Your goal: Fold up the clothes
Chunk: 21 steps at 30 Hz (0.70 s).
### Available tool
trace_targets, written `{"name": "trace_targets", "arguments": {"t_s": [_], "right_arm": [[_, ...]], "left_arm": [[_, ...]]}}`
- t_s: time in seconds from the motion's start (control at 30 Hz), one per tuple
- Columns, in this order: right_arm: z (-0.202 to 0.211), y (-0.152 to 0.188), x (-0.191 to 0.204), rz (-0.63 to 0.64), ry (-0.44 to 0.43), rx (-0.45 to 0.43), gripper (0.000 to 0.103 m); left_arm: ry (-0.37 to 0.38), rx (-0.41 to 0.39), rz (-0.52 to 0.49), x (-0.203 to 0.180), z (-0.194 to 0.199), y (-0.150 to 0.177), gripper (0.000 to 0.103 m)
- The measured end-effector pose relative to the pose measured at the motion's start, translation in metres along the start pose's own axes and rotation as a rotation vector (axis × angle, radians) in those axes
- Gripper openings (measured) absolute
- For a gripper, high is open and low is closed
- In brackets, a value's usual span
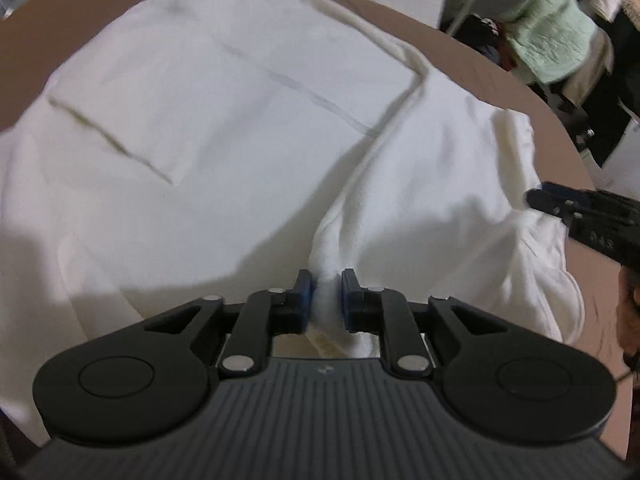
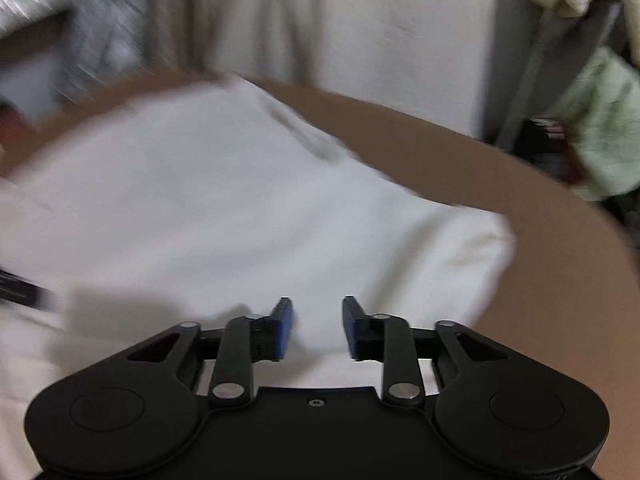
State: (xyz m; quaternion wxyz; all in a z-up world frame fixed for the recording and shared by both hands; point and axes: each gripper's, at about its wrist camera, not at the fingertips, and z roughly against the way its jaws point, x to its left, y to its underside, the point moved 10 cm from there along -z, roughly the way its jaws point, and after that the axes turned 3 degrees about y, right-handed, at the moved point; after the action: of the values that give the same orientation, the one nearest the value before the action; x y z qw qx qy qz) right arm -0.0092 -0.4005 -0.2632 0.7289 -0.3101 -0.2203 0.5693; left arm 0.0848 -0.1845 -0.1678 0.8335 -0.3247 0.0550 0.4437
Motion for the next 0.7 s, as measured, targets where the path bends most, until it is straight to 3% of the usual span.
{"name": "trace_targets", "arguments": {"t_s": [0.07,0.13,0.23,0.27,0.33,0.37,0.5,0.7], "right_arm": [[0.01,0.002,0.03,-0.022,-0.157,-0.017,0.035],[0.013,0.007,0.057,-0.02,-0.271,-0.009,0.035],[0.01,0.027,0.102,0.058,-0.425,0.059,0.04],[0.004,0.039,0.113,0.116,-0.449,0.1,0.049],[-0.016,0.07,0.125,0.231,-0.43,0.22,0.049],[-0.022,0.083,0.128,0.277,-0.412,0.259,0.05],[-0.011,0.072,0.123,0.278,-0.408,0.214,0.05],[0.048,0.052,0.15,0.314,-0.516,0.06,0.05]], "left_arm": [[-0.003,-0.058,-0.037,-0.001,0.027,-0.008,0.037],[-0.067,-0.154,-0.075,0.009,0.056,-0.024,0.063],[-0.348,-0.278,-0.118,0.051,0.1,-0.035,0.076],[-0.437,-0.284,-0.108,0.069,0.108,-0.034,0.077],[-0.555,-0.258,-0.042,0.108,0.113,-0.03,0.077],[-0.566,-0.238,0.015,0.127,0.114,-0.025,0.077],[-0.556,-0.197,0.219,0.18,0.113,-0.013,0.077],[-0.461,-0.166,0.327,0.199,0.088,-0.001,0.082]]}}
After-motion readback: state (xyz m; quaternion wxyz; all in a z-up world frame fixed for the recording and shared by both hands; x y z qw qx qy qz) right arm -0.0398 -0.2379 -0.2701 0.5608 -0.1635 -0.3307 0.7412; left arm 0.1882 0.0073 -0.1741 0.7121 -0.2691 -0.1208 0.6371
